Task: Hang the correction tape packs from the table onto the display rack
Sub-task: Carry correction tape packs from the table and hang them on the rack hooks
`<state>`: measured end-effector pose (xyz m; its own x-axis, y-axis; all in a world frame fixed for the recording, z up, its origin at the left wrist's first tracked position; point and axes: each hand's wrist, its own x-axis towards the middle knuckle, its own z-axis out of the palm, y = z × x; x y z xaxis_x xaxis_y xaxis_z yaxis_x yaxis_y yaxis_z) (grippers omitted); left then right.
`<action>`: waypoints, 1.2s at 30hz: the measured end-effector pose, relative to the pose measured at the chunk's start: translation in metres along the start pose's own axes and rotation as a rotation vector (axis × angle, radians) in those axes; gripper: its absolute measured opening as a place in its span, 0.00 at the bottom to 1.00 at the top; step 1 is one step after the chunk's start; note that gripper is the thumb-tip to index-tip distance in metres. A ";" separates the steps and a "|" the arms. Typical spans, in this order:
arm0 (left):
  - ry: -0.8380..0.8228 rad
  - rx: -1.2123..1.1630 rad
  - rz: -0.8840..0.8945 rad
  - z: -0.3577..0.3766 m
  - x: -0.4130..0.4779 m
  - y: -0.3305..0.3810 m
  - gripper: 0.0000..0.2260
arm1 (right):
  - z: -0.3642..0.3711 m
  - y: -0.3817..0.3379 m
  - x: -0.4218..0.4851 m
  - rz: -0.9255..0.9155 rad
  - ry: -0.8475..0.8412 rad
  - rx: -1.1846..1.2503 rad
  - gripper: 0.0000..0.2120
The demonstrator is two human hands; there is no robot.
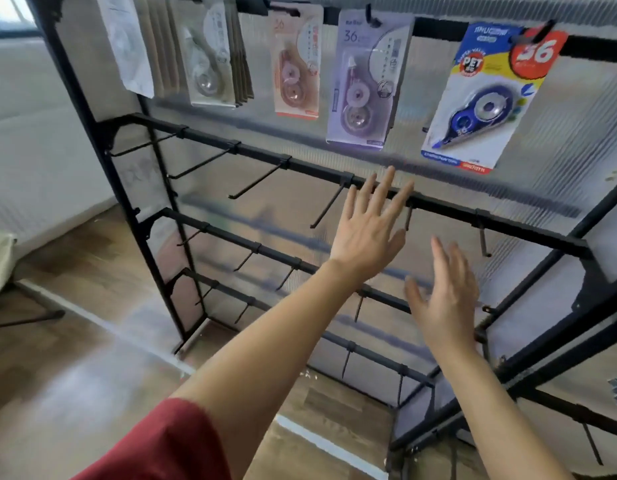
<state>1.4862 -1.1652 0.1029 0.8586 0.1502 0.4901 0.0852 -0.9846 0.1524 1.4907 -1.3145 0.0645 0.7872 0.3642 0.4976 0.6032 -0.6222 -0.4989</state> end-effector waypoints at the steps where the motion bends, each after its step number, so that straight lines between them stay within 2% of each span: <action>1: 0.003 0.013 -0.009 -0.001 -0.015 -0.008 0.30 | 0.008 -0.004 -0.007 -0.014 -0.022 0.002 0.31; 5: -0.016 0.023 -0.122 -0.004 -0.082 -0.044 0.29 | 0.040 -0.027 -0.038 -0.069 -0.163 0.028 0.31; 14: -0.130 0.141 -0.567 -0.028 -0.259 -0.139 0.31 | 0.108 -0.122 -0.111 -0.231 -0.448 0.064 0.32; 27: -0.182 0.270 -1.093 -0.151 -0.582 -0.243 0.32 | 0.219 -0.343 -0.312 -0.466 -0.907 0.032 0.35; 36: -0.086 0.325 -1.499 -0.212 -0.737 -0.283 0.33 | 0.284 -0.479 -0.409 -0.744 -1.131 0.086 0.34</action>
<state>0.7219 -0.9788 -0.1192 -0.0894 0.9959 0.0109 0.9642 0.0838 0.2515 0.9166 -0.9685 -0.1017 -0.0781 0.9835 -0.1632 0.9017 -0.0001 -0.4323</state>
